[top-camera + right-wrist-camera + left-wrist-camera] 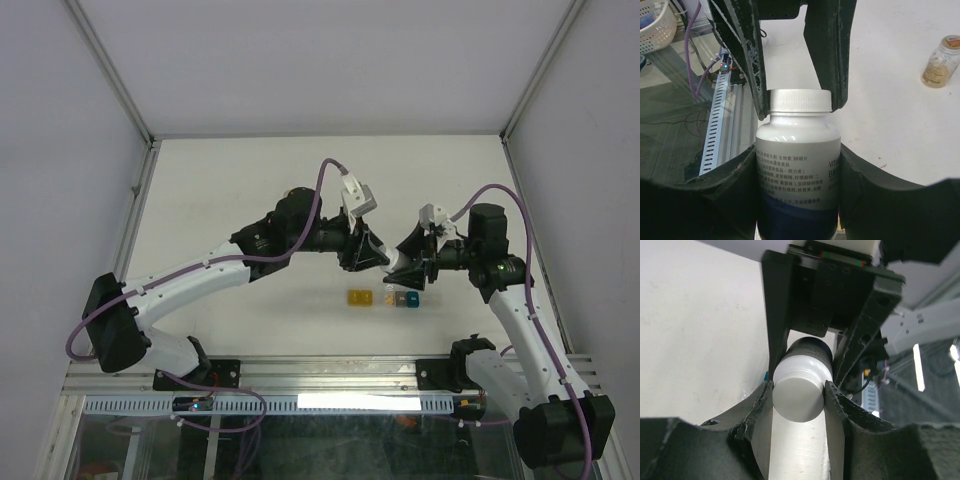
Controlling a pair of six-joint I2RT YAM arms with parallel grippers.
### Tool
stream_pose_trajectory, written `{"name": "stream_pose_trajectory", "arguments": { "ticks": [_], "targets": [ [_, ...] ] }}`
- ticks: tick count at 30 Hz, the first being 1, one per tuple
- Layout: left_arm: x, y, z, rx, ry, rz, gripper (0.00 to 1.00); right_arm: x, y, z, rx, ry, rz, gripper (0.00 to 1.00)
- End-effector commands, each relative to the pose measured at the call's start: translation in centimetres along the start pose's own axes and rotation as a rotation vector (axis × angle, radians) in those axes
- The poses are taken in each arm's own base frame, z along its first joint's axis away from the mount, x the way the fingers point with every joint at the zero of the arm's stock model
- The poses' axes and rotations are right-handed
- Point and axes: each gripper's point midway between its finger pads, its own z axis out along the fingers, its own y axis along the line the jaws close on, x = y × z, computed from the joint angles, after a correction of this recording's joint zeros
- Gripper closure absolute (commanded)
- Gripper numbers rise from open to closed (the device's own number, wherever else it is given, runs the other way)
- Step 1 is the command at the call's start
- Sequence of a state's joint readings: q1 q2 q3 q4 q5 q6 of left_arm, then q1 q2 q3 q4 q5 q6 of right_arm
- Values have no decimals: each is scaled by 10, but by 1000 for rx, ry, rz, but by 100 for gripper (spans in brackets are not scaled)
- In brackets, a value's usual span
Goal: Sort the pills into containers
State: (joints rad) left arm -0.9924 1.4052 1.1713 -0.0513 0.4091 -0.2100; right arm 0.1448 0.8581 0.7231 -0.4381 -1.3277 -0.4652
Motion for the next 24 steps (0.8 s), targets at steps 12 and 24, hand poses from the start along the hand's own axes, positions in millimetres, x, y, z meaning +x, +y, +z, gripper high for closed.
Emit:
{"name": "stream_pose_trajectory", "arguments": {
  "ticks": [12, 24],
  "targets": [
    [-23, -1, -21, 152, -116, 310, 1, -20, 1, -1, -10, -27, -112, 100],
    [-46, -1, -56, -21, -335, -213, 9, -19, 1, 0, -16, -28, -106, 100]
  ]
}}
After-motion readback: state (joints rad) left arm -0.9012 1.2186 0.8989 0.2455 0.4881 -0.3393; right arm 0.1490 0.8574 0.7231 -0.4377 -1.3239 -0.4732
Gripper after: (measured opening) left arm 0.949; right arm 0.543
